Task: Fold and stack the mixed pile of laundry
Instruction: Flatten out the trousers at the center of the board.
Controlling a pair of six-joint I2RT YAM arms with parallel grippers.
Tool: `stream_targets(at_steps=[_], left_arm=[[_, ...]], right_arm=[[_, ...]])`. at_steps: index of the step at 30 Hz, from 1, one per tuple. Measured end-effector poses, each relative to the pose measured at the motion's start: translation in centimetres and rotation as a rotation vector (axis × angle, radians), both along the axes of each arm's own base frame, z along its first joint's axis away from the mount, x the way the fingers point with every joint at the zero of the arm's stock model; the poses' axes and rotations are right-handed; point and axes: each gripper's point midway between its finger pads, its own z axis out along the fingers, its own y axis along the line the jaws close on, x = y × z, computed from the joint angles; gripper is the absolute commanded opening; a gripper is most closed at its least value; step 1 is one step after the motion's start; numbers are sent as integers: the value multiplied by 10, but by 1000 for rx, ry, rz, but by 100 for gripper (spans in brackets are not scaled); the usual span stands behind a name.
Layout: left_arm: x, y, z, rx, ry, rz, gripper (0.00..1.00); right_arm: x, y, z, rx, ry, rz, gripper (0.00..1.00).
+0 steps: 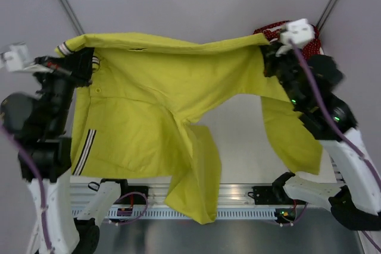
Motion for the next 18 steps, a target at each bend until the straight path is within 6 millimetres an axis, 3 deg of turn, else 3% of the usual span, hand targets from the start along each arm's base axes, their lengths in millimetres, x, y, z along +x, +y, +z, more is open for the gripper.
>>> stream_targets(at_steps=[1,2,3,4,5,6,7,8,9,10,11,12,13,14,18], left_arm=[[31,9,-24,-20,87,52,2],[73,22,-64,-42,216,129,3],[110,34,-108,-51,351,202,17],[144,45,-159,-47,501,272,35],[165,54,-199,-36,617,326,72],[193,66,-261,-20,802,394,89],[211,76,-311,-3,945,446,93],[221,82,-349,6,1061,480,99],[224,92,-397,32,1203,525,100],[218,98,-428,52,1309,555,100],[209,102,-447,68,1387,577,100],[202,105,-453,76,1425,589,100],[199,106,-450,75,1425,594,100],[198,107,-440,66,1399,595,100],[193,102,-376,9,1204,565,100]], right_arm=[[27,16,-34,-51,70,-5,1],[49,29,-62,-86,123,0,3],[74,45,-102,-126,201,17,9],[100,63,-146,-162,292,45,34],[124,78,-192,-187,390,68,48],[145,90,-239,-214,492,89,68],[160,98,-286,-240,596,101,91],[170,103,-326,-265,688,110,98],[175,105,-360,-285,765,115,98],[176,105,-387,-301,827,116,98],[173,103,-401,-314,867,114,98],[169,100,-410,-319,898,106,98],[166,98,-404,-290,892,91,98],[165,98,-400,-282,886,86,98],[140,73,-341,-108,784,-28,98]])
